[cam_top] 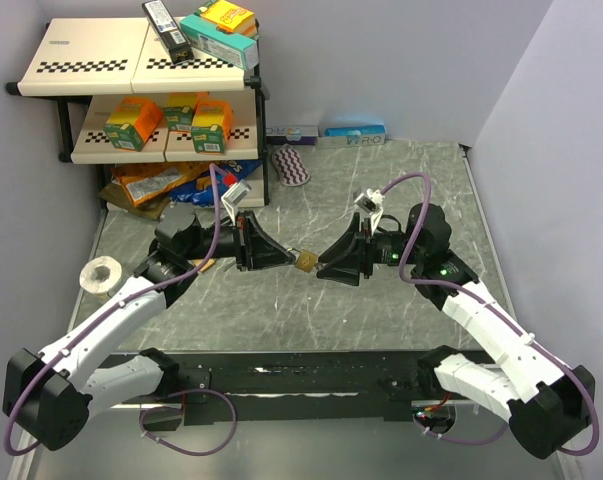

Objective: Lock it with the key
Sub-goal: Lock the lock, then place the key at the center of the board, then place the lock at the center of the board.

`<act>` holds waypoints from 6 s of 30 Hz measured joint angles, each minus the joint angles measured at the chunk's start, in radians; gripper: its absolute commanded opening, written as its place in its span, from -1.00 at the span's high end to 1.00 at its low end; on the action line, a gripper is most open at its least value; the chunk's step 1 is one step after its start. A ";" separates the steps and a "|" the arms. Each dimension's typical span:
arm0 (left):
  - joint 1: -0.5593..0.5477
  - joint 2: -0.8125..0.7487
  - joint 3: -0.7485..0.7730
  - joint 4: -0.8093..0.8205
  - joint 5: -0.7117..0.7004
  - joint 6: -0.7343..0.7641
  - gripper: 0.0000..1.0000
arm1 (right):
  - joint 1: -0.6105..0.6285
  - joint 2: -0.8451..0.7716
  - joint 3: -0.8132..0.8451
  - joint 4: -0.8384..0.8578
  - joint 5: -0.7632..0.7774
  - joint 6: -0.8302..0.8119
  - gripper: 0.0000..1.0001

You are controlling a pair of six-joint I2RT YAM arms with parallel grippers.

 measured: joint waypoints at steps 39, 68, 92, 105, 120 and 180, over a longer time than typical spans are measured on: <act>0.265 0.084 0.040 -0.110 0.056 0.112 0.98 | -0.048 0.071 -0.115 -0.060 0.136 -0.011 1.00; 0.136 0.320 0.113 -0.584 -0.051 0.624 0.98 | -0.053 0.731 0.121 -0.188 0.595 -0.100 1.00; 0.098 0.454 0.133 -0.539 -0.084 0.579 0.98 | -0.053 0.732 0.156 -0.209 0.571 -0.113 -0.61; 0.099 0.504 0.159 -0.588 0.008 0.516 0.98 | 0.192 0.422 0.121 -0.214 0.475 -0.423 -0.75; 0.099 0.526 0.161 -0.548 0.098 0.423 0.98 | 0.317 0.426 0.121 -0.263 0.659 -0.548 -0.36; 0.603 -0.052 -0.059 -0.472 -0.343 0.429 -0.93 | 0.255 1.028 0.572 -0.581 1.051 0.151 0.14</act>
